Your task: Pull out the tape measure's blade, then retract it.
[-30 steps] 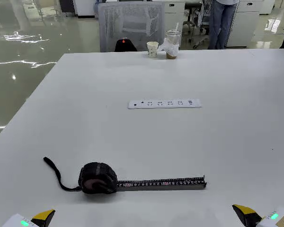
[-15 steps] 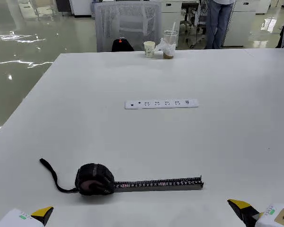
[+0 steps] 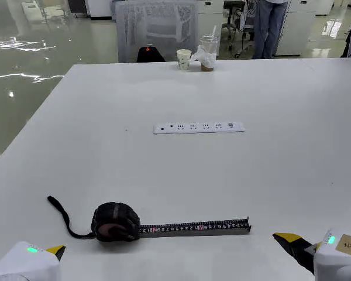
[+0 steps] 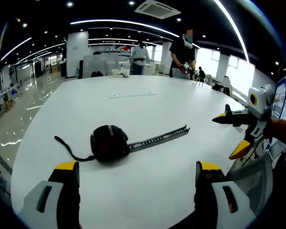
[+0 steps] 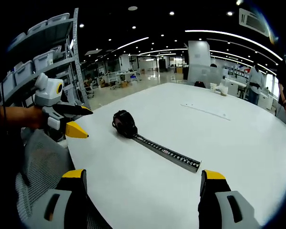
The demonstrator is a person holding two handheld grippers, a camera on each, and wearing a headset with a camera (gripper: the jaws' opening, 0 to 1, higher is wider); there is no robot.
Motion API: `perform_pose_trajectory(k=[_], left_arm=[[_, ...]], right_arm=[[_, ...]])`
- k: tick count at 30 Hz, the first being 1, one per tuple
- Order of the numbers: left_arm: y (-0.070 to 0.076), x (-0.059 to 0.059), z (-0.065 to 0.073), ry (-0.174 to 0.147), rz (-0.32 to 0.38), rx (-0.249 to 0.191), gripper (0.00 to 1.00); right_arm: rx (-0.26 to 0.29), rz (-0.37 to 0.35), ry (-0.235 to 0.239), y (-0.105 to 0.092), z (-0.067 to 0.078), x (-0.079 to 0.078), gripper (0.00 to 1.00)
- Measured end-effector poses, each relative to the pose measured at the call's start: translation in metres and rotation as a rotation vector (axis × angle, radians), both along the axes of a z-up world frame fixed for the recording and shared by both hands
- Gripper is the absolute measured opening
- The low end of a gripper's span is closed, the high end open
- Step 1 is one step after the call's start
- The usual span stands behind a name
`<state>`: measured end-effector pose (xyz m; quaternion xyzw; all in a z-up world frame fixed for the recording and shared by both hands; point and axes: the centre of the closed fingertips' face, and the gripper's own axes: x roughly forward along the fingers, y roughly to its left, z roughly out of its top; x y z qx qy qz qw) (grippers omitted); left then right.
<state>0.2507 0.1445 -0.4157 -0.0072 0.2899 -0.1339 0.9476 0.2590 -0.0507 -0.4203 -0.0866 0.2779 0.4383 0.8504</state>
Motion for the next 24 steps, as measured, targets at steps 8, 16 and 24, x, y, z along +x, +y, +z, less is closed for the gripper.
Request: perform_pose_trajectory(k=[8,16,24], left_arm=[[0.001,0.011,0.0,-0.015,0.009,-0.002,0.99],[0.003,0.021,-0.001,-0.017,0.019,0.007,0.99],[0.003,0.031,-0.005,-0.016,0.022,0.002,0.99]], right_arm=[[-0.023,0.05,0.006,-0.005,-0.003,0.007,0.98],[-0.05,0.104,0.014,-0.013,-0.01,0.015,0.97],[-0.082,0.167,0.022,-0.02,-0.015,0.023,0.94]])
